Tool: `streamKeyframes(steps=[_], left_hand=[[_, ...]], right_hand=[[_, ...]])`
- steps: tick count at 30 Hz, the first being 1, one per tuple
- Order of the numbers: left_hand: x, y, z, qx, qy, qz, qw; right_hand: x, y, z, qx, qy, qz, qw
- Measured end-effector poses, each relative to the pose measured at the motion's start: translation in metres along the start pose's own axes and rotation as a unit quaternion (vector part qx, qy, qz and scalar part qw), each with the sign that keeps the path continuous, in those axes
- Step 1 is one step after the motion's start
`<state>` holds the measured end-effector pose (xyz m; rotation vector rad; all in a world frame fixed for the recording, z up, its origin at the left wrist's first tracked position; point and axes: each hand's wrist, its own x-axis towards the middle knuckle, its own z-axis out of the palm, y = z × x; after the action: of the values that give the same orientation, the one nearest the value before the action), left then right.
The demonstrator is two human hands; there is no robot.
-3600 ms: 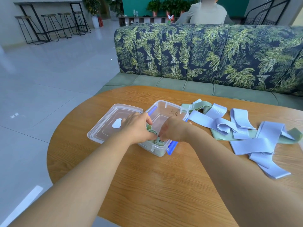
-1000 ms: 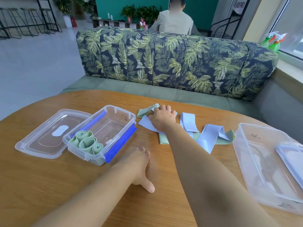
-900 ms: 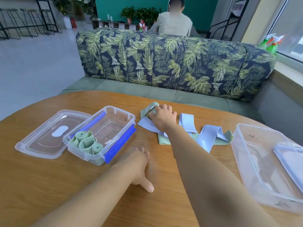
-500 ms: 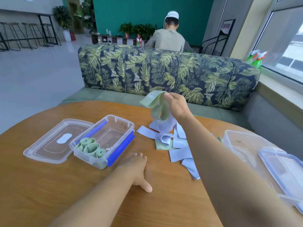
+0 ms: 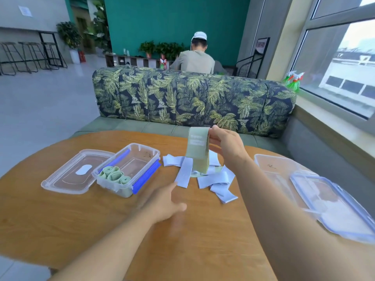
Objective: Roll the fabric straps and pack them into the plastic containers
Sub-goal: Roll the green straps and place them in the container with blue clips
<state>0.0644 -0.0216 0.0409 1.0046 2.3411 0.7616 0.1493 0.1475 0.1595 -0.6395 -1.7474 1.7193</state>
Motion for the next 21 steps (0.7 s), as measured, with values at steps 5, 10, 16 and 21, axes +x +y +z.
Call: streamKeyframes(steps=[5, 10, 16, 21], left_hand=[[-0.018, 0.039, -0.013, -0.165, 0.087, 0.072, 0.98], [-0.048, 0.064, -0.015, -0.28, 0.074, 0.068, 0.955], [-0.061, 0.066, -0.007, -0.371, 0.083, 0.03, 0.924], [-0.064, 0.073, -0.014, -0.448, 0.074, 0.031, 0.891]], right_hand=[[-0.04, 0.004, -0.002, 0.015, -0.005, 0.025, 1.0], [-0.074, 0.021, -0.01, 0.028, 0.014, 0.038, 0.999], [-0.106, 0.04, -0.011, 0.065, 0.013, 0.064, 0.996], [-0.112, 0.044, -0.011, -0.115, 0.113, 0.005, 0.987]])
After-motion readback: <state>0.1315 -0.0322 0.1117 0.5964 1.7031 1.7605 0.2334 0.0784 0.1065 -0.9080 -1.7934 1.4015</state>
